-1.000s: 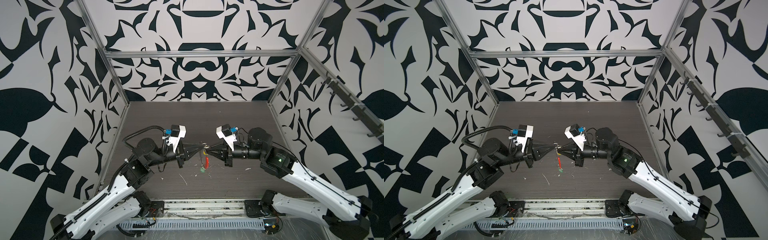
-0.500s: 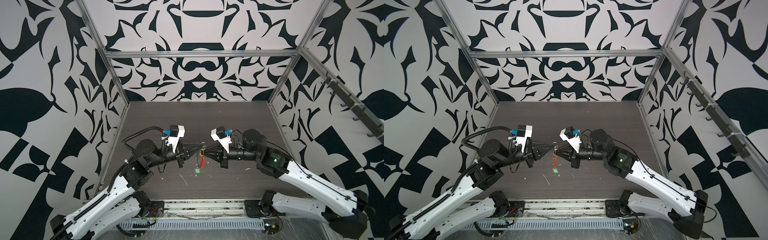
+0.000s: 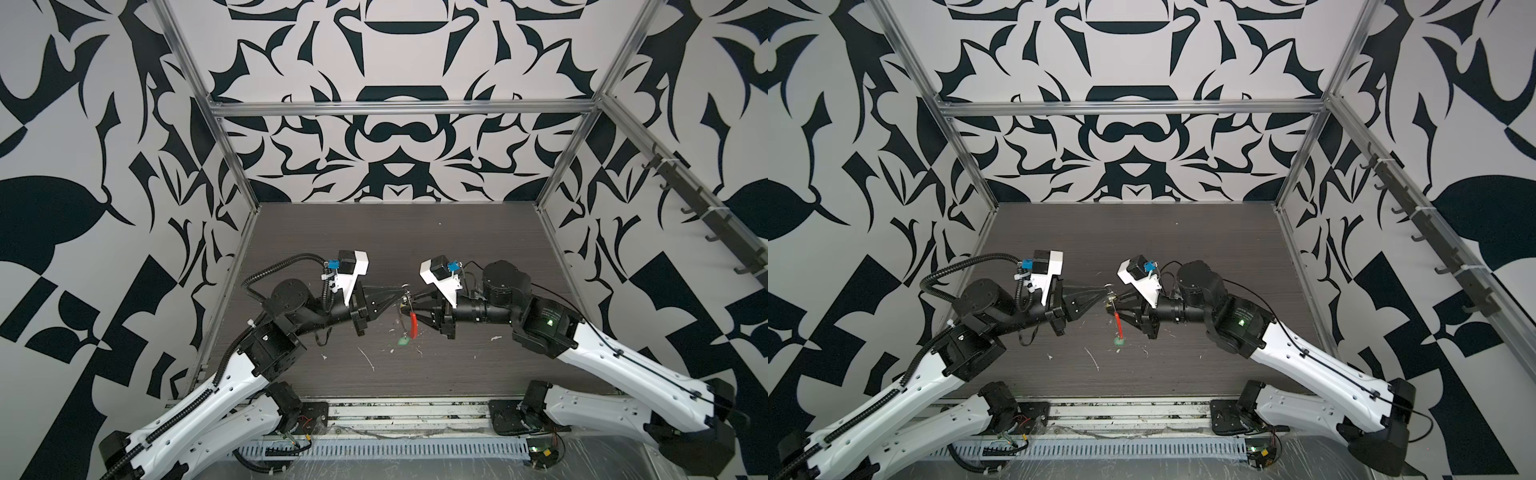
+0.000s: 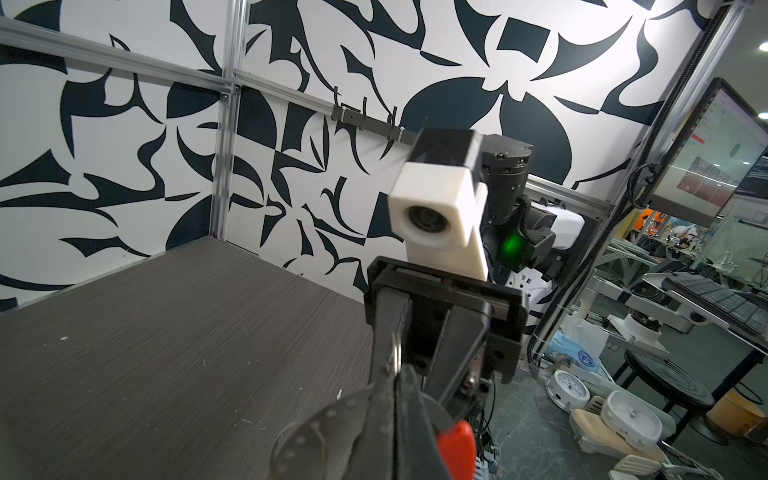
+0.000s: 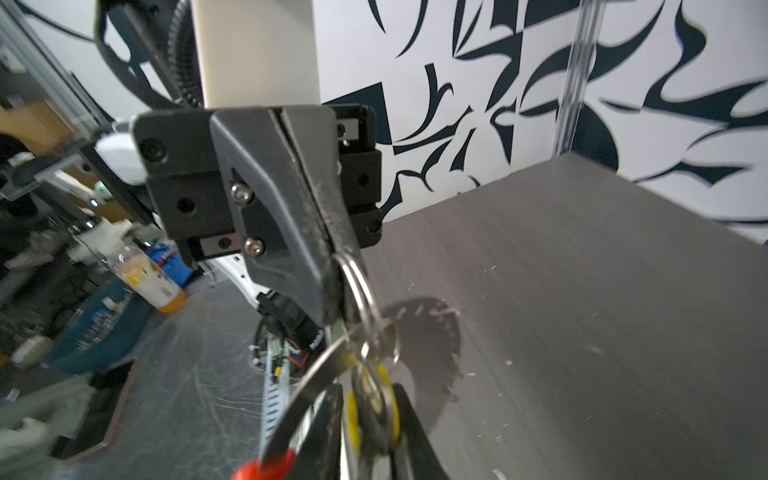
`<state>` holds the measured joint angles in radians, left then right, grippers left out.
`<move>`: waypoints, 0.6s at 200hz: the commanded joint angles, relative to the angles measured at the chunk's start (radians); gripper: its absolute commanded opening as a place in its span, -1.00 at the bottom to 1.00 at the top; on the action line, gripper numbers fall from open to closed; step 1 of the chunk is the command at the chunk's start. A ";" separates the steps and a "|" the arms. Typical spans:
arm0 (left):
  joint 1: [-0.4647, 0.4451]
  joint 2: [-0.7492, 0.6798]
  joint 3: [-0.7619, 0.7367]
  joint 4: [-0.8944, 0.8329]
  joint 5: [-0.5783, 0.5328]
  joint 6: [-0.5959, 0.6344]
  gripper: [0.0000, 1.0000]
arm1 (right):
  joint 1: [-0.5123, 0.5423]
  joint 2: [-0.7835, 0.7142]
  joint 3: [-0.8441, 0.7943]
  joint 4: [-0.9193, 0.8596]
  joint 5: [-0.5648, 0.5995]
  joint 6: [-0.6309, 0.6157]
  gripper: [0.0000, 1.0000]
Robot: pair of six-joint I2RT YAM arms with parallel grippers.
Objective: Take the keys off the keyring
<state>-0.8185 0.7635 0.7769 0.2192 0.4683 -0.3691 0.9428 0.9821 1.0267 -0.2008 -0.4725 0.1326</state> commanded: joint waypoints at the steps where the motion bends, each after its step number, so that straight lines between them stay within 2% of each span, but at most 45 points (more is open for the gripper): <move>1: -0.001 -0.015 0.013 0.018 0.014 0.015 -1.00 | 0.006 -0.060 0.005 -0.034 0.042 -0.020 -0.22; 13: -0.001 -0.015 0.013 0.014 0.021 0.018 -1.00 | 0.007 -0.087 0.010 -0.052 0.060 -0.026 -0.11; 41: -0.001 -0.012 0.009 0.019 0.046 0.020 -1.00 | 0.006 -0.145 0.028 -0.058 0.099 -0.026 -0.06; 81: 0.000 0.008 0.010 0.043 0.092 0.012 -1.00 | 0.006 -0.137 0.036 0.076 0.116 0.043 -0.08; 120: -0.001 0.011 0.013 0.044 0.100 0.007 -1.00 | 0.006 -0.113 0.024 0.199 0.110 0.093 -0.18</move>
<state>-0.8185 0.7811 0.7769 0.2203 0.5442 -0.3630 0.9443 0.8604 1.0298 -0.1413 -0.3634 0.1814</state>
